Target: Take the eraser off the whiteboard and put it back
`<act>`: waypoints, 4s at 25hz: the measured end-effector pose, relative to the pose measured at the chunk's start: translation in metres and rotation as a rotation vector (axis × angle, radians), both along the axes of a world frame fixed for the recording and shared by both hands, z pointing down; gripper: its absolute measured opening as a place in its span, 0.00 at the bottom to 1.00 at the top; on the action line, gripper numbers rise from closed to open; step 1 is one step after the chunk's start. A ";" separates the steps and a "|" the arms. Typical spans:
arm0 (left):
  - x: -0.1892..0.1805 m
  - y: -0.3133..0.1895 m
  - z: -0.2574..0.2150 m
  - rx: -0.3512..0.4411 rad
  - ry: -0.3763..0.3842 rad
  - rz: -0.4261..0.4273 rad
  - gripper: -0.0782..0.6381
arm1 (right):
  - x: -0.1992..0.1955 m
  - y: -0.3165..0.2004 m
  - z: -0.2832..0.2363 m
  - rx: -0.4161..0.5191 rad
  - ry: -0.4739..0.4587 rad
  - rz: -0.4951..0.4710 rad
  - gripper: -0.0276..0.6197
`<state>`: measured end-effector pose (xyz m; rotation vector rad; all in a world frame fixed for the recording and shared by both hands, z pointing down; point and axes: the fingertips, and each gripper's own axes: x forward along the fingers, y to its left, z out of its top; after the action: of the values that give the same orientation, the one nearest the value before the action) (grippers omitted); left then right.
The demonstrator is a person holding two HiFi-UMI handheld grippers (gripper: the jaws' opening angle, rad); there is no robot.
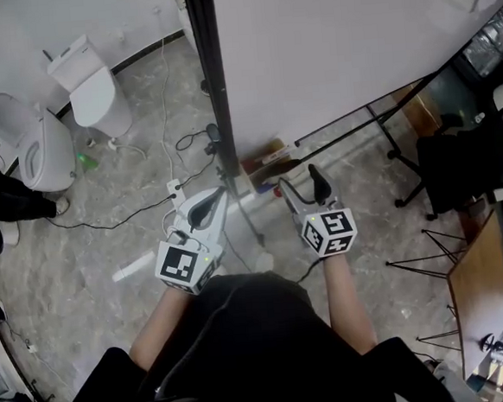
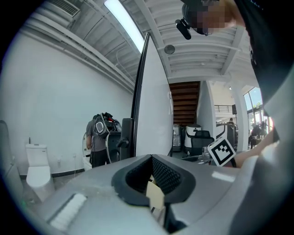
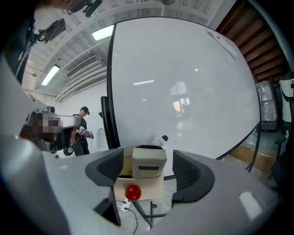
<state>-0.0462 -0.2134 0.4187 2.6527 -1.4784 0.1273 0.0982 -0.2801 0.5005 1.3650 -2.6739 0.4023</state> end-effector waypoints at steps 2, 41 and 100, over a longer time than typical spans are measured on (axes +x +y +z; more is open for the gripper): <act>-0.005 0.001 0.000 0.006 -0.016 -0.003 0.12 | -0.004 -0.001 0.002 -0.002 0.005 -0.008 0.58; -0.039 0.020 -0.008 0.029 0.005 -0.006 0.12 | -0.012 0.004 -0.033 0.113 0.058 0.068 0.47; 0.016 0.042 -0.029 0.096 0.033 0.302 0.12 | 0.025 0.144 -0.153 0.330 -0.049 0.271 0.47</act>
<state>-0.0299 -0.1712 0.3896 2.9226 -1.0918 0.0353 0.1231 -0.1358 0.3475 1.8400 -2.6880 0.0117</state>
